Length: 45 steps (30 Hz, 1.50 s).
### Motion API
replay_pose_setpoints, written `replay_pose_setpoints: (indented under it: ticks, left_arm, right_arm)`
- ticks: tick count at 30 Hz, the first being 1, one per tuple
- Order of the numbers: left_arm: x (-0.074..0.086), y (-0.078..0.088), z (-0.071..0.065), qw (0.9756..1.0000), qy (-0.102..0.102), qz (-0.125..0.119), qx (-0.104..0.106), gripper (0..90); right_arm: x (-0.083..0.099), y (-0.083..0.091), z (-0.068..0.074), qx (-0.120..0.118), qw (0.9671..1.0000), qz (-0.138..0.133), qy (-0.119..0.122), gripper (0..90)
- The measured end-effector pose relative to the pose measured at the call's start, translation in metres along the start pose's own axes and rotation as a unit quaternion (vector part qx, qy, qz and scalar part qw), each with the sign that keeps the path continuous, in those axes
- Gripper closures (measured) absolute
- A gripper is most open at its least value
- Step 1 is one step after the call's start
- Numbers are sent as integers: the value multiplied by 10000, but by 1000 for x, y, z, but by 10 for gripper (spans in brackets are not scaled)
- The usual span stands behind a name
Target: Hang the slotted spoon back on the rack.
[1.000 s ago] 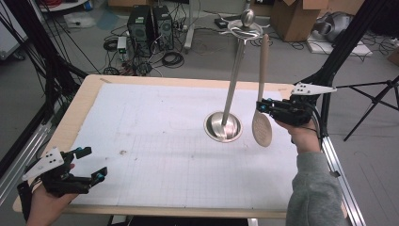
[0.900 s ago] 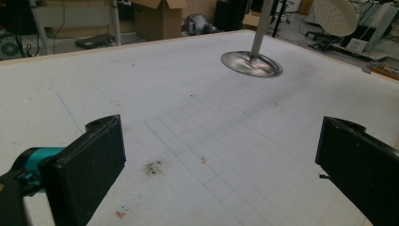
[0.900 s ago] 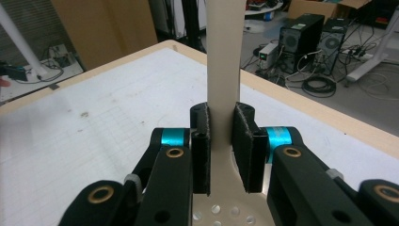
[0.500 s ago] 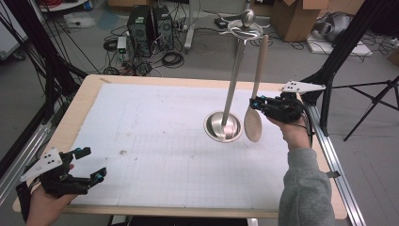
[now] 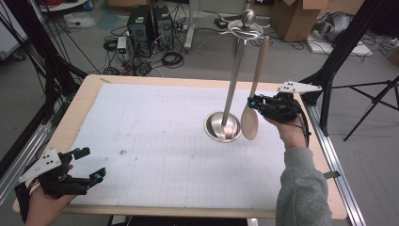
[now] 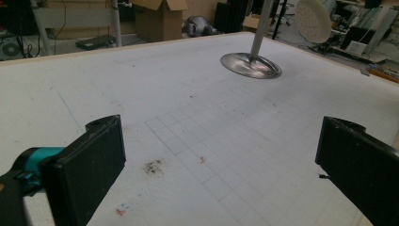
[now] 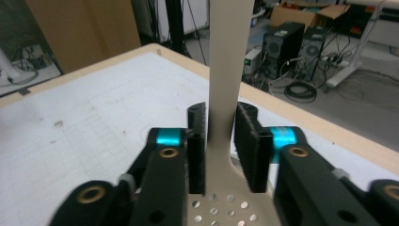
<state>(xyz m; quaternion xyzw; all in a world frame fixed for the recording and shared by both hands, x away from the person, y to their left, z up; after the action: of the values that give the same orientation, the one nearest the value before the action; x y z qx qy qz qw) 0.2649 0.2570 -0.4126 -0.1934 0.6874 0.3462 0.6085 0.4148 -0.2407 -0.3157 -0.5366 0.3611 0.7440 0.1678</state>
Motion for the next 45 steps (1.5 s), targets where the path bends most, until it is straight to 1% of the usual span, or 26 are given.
replay_pose_setpoints:
  ticks: [3,6,7,9,13,16,17,20,22,24,29,30,32,36,39,41,45]
  left_arm:
    - [0,0,0,10000,20,0,-6,24]
    - [-1,0,0,10000,41,-40,-5,24]
    - [-1,1,0,10000,29,-46,10,24]
    - [-3,1,0,10000,24,-85,13,24]
    - [-5,1,0,9999,32,-139,13,23]
    - [-5,1,0,9999,58,-156,33,24]
    - [-5,1,0,9999,65,-153,37,24]
    - [-4,1,1,9999,64,-155,20,24]
    - [-5,1,1,9998,53,-186,12,24]
    - [-6,0,1,9998,61,-192,21,23]
    - [-4,-5,0,9999,46,-109,61,23]
    - [-3,-5,0,9999,36,-107,56,23]
    - [-3,-6,0,9999,41,-101,63,24]
    - [-5,-7,0,9999,21,-122,64,23]
    - [-5,-8,0,9999,2,-110,78,23]
    - [-5,-9,1,9999,13,-124,69,24]
    - [-8,-9,3,9997,21,-222,51,23]
  right_arm:
    - [-2,3,0,46,9999,-103,28,664]
    - [-1,4,0,79,9999,-78,3,656]
    - [0,5,0,73,9999,-87,-2,650]
    - [1,6,1,12,9999,-126,-57,608]
    - [6,7,4,-47,9997,-157,-155,481]
    - [6,8,7,-102,9993,-300,-205,370]
    - [5,9,7,-94,9990,-386,-204,328]
    - [5,10,9,-53,9985,-440,-311,196]
    - [6,12,10,-24,9984,-481,-306,162]
    - [8,15,12,-24,9981,-547,-267,153]
    - [11,26,16,-206,9971,-700,-197,149]
    - [12,27,16,-213,9971,-707,-179,149]
    - [14,31,17,-242,9974,-677,-107,149]
    - [22,37,19,-285,9976,-625,-39,149]
    - [28,39,20,-314,9983,-481,8,149]
    - [34,39,20,-270,9988,-408,81,148]
    - [46,39,27,-309,9989,-295,206,146]
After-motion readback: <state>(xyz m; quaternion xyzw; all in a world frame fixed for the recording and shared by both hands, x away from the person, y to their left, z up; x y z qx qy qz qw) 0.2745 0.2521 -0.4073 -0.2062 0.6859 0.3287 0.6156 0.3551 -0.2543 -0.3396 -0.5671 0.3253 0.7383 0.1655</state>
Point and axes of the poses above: each handheld gripper's, and its own axes: y roughly backward along the jaws, x roughly out of its underside, z roughly to its left, the point moved 7 cm from there along -y, roughly forward along the jaws, and after that the axes turned 6 degrees about -y, right-handed, at the moved point
